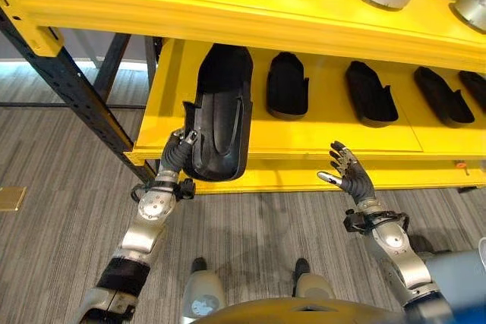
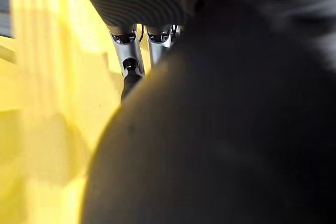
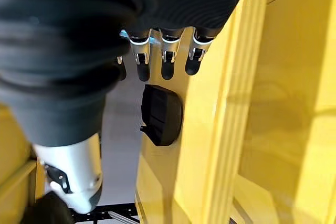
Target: Move parts from the plastic box to the shelf.
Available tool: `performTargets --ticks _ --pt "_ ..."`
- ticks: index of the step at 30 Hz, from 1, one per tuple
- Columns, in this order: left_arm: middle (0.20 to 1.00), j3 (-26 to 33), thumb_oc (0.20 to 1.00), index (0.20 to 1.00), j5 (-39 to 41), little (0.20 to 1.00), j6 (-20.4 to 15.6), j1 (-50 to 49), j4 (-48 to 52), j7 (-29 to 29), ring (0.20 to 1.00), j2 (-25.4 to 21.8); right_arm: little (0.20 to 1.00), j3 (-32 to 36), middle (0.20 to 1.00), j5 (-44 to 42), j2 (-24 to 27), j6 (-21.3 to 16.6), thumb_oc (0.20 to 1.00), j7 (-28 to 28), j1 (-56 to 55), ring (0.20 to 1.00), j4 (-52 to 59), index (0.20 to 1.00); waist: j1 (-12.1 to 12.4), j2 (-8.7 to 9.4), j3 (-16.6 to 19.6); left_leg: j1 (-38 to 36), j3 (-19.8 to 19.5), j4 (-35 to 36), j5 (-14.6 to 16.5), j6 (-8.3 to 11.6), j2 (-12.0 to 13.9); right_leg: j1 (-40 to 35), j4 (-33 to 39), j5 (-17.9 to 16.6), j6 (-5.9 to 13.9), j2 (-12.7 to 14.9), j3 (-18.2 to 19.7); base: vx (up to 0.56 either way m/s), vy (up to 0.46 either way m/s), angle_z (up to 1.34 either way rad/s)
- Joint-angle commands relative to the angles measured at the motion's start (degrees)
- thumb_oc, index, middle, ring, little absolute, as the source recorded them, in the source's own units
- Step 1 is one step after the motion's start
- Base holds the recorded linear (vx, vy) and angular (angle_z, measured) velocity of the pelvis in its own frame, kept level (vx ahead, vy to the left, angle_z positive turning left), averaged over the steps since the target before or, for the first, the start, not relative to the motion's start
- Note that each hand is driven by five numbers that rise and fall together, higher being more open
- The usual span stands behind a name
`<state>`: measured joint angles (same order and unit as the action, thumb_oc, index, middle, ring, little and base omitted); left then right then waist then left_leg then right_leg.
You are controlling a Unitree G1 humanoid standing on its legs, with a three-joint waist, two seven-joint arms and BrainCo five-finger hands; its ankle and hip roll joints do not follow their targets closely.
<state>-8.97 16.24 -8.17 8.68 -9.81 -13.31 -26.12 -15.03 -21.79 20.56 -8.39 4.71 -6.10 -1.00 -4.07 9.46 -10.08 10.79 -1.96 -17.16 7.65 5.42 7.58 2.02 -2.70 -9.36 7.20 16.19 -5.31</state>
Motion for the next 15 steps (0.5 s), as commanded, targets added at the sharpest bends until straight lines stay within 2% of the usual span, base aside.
performTargets --ticks 1,2,5,7,9,15 --pt "0.2 -0.06 0.2 0.2 -1.67 0.2 -5.23 8.27 0.72 -5.26 0.2 1.51 1.0 1.05 1.0 -1.44 2.51 -2.34 1.0 0.68 3.51 1.0 3.76 1.0 -0.5 -1.2 0.23 -1.91 4.13 6.0 -4.39 -0.35 2.68 -0.67 -1.99 6.51 4.82 0.73 0.61 -0.02 -0.012 -0.11" --pt "0.2 -0.12 0.2 0.2 -1.68 0.2 -5.29 8.44 0.59 -5.3 0.2 1.51 1.0 1.1 1.0 -1.44 2.49 -2.34 1.0 0.69 3.58 1.0 3.74 1.0 -0.5 -1.2 0.19 -1.8 4.08 5.88 -4.35 -0.35 2.68 -0.62 -2.04 6.53 4.82 0.72 0.59 -0.1 -0.037 -0.14" --pt "0.2 0.06 0.2 0.2 -0.85 0.2 -5.19 16.58 -4.84 -10.55 0.2 1.12 1.0 -0.53 1.0 -2.01 2.59 -2.6 1.0 1.35 6.06 1.0 4.33 1.0 -0.98 0.04 -2.32 1.27 3.73 3.03 -4.32 -0.06 3.63 2.1 -3.4 7.37 4.53 -0.2 1.01 -0.12 -0.04 -0.1" --pt "0.2 0.13 0.2 0.2 -0.67 0.2 -5.29 18.83 -6.4 -12.07 0.2 0.85 1.0 -1.06 1.0 -2.0 2.79 -2.71 1.0 1.54 6.64 1.0 4.55 1.0 -1.14 0.18 -3.27 2.53 3.49 1.81 -4.23 0.04 3.89 3.21 -4.33 7.61 4.45 -0.55 1.14 -0.17 -0.042 -0.16" --pt "0.2 0.7 0.2 0.2 1.13 0.2 -5.57 26.33 -10.71 -16.05 0.2 -0.85 1.0 -2.83 1.0 -2.19 3.84 -2.89 1.0 1.71 8.11 1.0 4.97 1.0 -1.73 0.41 -5.86 5.55 2.73 -0.38 -4.5 0.33 4.31 6.33 -7.18 8.24 3.87 -1.1 1.37 -0.21 -0.039 -0.14" --pt "0.2 1.73 0.2 0.2 3.84 0.2 -7.15 36.51 -15.39 -20.69 0.2 -4.05 1.0 -3.97 1.0 -2.53 5.63 -3.76 1.0 1.24 8.86 1.0 5.9 1.0 -2.95 0.45 -8.34 10.73 0.74 -2.97 -5.02 0.65 4.16 10.59 -9.9 8.39 3.65 -1.66 0.97 -0.12 -0.026 0.02"
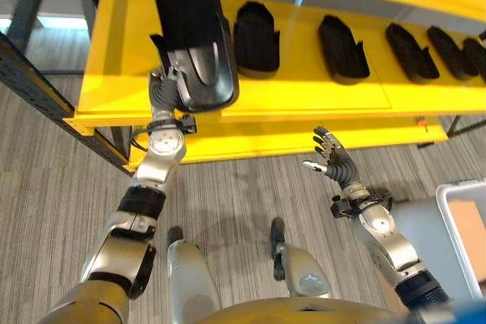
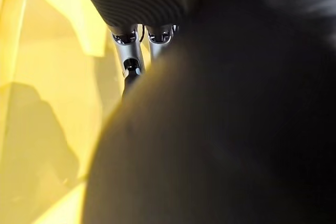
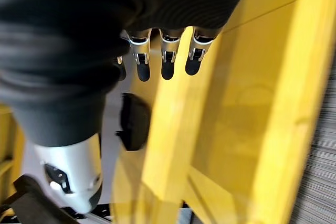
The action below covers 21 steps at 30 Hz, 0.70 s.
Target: Move parts from the plastic box to the shelf.
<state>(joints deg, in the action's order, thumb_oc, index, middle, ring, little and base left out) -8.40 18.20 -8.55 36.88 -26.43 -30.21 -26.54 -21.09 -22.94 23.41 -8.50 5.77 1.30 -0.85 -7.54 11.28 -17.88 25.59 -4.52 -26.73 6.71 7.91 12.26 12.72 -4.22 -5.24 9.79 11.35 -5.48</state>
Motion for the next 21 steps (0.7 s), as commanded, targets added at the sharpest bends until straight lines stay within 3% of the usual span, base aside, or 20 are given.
performTargets --ticks 1,8,12,21 --pt "0.2 1.37 0.2 0.2 1.93 0.2 -6.9 9.37 0.98 -4.48 0.2 -4.06 1.0 2.0 1.0 -1.45 3.0 -3.76 1.0 0.16 1.47 1.0 5.99 1.0 0.37 -1.42 -0.81 -3.31 3.03 6.38 -4.17 -1.79 -0.5 0.59 -8.7 4.29 1.07 3.23 1.03 -0.06 -0.018 0.16" --pt "0.2 -0.74 0.2 0.2 -1.45 0.2 -4.89 17.79 -5.77 -6.75 0.2 -9.21 1.0 1.59 1.0 -2.02 4.39 -4.73 1.0 -1.1 1.0 1.0 6.6 1.0 -0.69 -1.26 -1.51 0.54 1.59 5.58 -4.89 -1.4 -0.49 3.69 -10.32 4.86 0.99 3.24 0.23 -0.05 -0.028 0.12" --pt "0.2 -5.4 0.2 0.2 -2.27 0.2 -2.77 25.8 -14.22 -5.38 0.2 -15.64 1.0 0.84 1.0 -2.53 6.0 -5.25 1.0 -3.06 -0.06 1.0 6.7 1.0 -1.28 -1.23 -1.92 2.81 0.81 4.8 -4.8 -1.06 -0.37 5.02 -10.59 4.81 1.27 3.01 -0.15 -0.04 -0.019 0.06" --pt "0.2 -11.83 0.2 0.2 -2.57 0.2 -0.42 33.59 -23.85 -1.85 0.2 -19.98 1.0 1.35 1.0 -3.53 7.72 -5.71 1.0 -4.64 -1.09 1.0 6.5 1.0 -1.65 -1.17 -1.92 4.52 0.12 4.21 -4.9 -0.97 -0.29 5.6 -10.44 4.51 1.31 2.81 -0.87 0.0 -0.009 0.04"
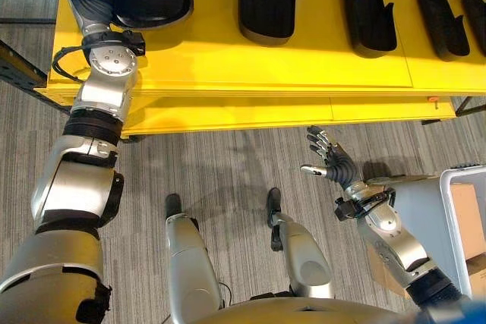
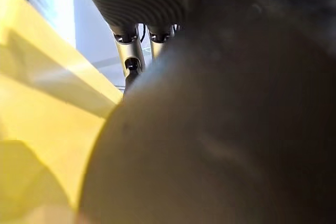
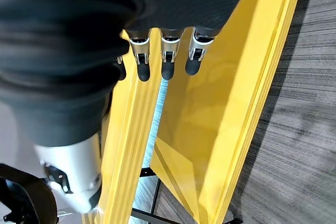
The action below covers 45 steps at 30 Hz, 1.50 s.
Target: Move parts from the plastic box to the shelf.
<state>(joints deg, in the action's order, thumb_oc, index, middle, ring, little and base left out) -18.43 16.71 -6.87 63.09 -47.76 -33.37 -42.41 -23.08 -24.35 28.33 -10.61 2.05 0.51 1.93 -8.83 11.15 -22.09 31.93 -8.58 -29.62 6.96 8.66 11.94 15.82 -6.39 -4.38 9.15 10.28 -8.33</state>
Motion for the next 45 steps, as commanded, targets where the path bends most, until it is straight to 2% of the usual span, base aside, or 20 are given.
performTargets --ticks 1,8,21,31,32,45 --pt "0.2 -1.87 0.2 0.2 -1.05 0.2 -2.13 7.48 -2.6 1.34 0.2 -4.11 1.0 3.36 1.0 -2.13 2.77 -3.61 1.0 -0.92 -0.28 1.0 3.71 1.0 -0.35 -1.02 2.27 -1.78 4.17 7.08 -5.14 -1.72 0.03 2.51 -8.27 3.64 1.94 3.87 1.97 0.0 0.0 0.0" --pt "0.2 -2.98 0.2 0.2 -0.97 0.2 -1.58 8.35 -5.79 2.55 0.2 -4.69 1.0 3.24 1.0 -2.5 2.95 -3.62 1.0 -1.47 -0.58 1.0 3.8 1.0 -0.31 -1.03 2.53 -0.94 3.83 6.48 -5.01 -1.74 0.09 2.67 -8.06 3.61 1.9 3.8 1.75 0.0 0.0 0.01" --pt "0.2 0.99 0.2 0.2 3.56 0.2 -1.17 4.96 -11.98 4.59 0.2 -1.38 1.0 2.73 1.0 -2.97 3.88 -3.5 1.0 -1.16 0.03 1.0 3.97 1.0 -0.45 -0.69 1.74 0.51 3.61 5.23 -4.8 -1.74 0.22 3.88 -9.06 4.25 1.22 3.39 1.94 0.0 0.0 0.0" --pt "0.2 0.67 0.2 0.2 1.75 0.2 -0.14 4.76 -13.58 4.71 0.2 -2.25 1.0 2.95 1.0 -3.24 4.75 -3.5 1.0 -1.62 -0.33 1.0 4.3 1.0 -0.78 -0.81 1.9 1.3 3.65 4.55 -4.64 -1.68 0.25 4.88 -9.65 4.32 1.15 3.2 2.29 0.0 0.0 0.0" --pt "1.0 0.36 1.0 1.0 1.51 1.0 0.02 4.95 -14.61 5.02 1.0 -2.68 1.0 3.03 1.0 -3.49 5.09 -3.53 1.0 -1.95 -0.49 1.0 4.61 1.0 -0.84 -0.91 2.08 1.41 3.73 4.5 -4.6 -1.64 0.31 5.14 -9.7 4.34 1.15 3.2 2.41 0.0 0.0 0.0" --pt "1.0 -1.03 1.0 1.0 0.32 1.0 0.17 7.16 -15.08 4.84 1.0 -6.21 1.0 4.13 1.0 -4.0 5.8 -3.7 1.0 -2.74 -1.64 1.0 4.84 1.0 -0.67 -1.5 2.69 2.47 3.67 4.08 -4.53 -1.63 0.36 5.49 -9.47 3.97 1.33 3.32 2.21 0.0 -0.002 -0.02"
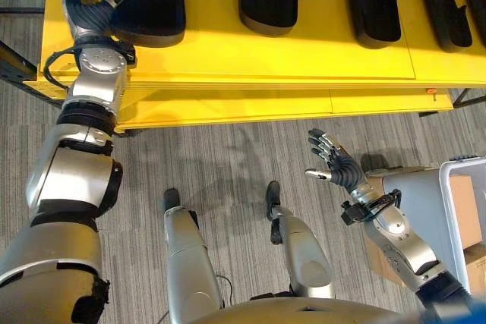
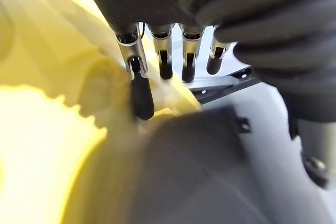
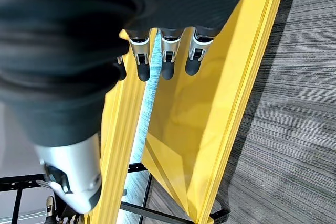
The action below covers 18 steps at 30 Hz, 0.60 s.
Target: Move parts from the plastic box to the shelf.
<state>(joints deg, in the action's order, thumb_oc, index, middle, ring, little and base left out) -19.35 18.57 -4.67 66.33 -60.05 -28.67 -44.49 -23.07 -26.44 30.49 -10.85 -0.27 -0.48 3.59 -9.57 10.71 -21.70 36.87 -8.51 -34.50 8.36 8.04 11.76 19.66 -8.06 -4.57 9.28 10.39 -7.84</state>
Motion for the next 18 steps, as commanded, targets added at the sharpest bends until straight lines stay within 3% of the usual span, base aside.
performTargets --ticks 1,11,16,18 --pt "1.0 -0.13 1.0 1.0 -1.53 1.0 -2.04 3.94 -2.81 0.14 1.0 -4.13 1.0 4.12 1.0 -1.9 3.63 -3.46 1.0 -0.43 -0.66 1.0 3.19 1.0 0.08 -1.06 2.31 -2.46 3.59 8.95 -5.93 -1.0 0.54 1.65 -7.8 4.16 1.21 3.21 1.72 0.0 0.0 0.0" --pt "1.0 -1.55 1.0 1.0 -1.65 1.0 -3.22 5.07 1.43 -0.2 1.0 -8.0 1.0 5.13 1.0 -2.39 3.4 -3.62 1.0 -0.66 -1.16 1.0 3.15 1.0 0.81 -1.86 2.85 -2.37 3.37 8.99 -5.87 -0.98 0.45 1.37 -7.88 4.21 1.3 3.34 1.35 0.0 0.0 0.0" --pt "1.0 -1.48 1.0 1.0 -1.31 1.0 -6.2 3.87 12.66 -1.38 1.0 -11.29 1.0 6.48 1.0 -2.2 2.46 -3.67 1.0 -0.65 -1.37 1.0 2.56 1.0 1.78 -2.54 3.08 -2.54 3.06 9.42 -5.99 -1.01 0.22 0.65 -7.57 4.36 1.31 3.49 0.8 0.01 -0.01 0.04" --pt "1.0 0.96 1.0 1.0 -1.84 1.0 -8.54 -0.73 22.79 -2.07 1.0 -13.19 1.0 7.6 1.0 -1.9 1.5 -3.76 1.0 -0.34 -1.67 1.0 2.33 1.0 2.62 -2.89 3.04 -2.64 2.77 9.71 -5.97 -1.07 -0.01 0.27 -7.62 4.52 1.2 3.59 0.48 0.0 -0.011 0.02"
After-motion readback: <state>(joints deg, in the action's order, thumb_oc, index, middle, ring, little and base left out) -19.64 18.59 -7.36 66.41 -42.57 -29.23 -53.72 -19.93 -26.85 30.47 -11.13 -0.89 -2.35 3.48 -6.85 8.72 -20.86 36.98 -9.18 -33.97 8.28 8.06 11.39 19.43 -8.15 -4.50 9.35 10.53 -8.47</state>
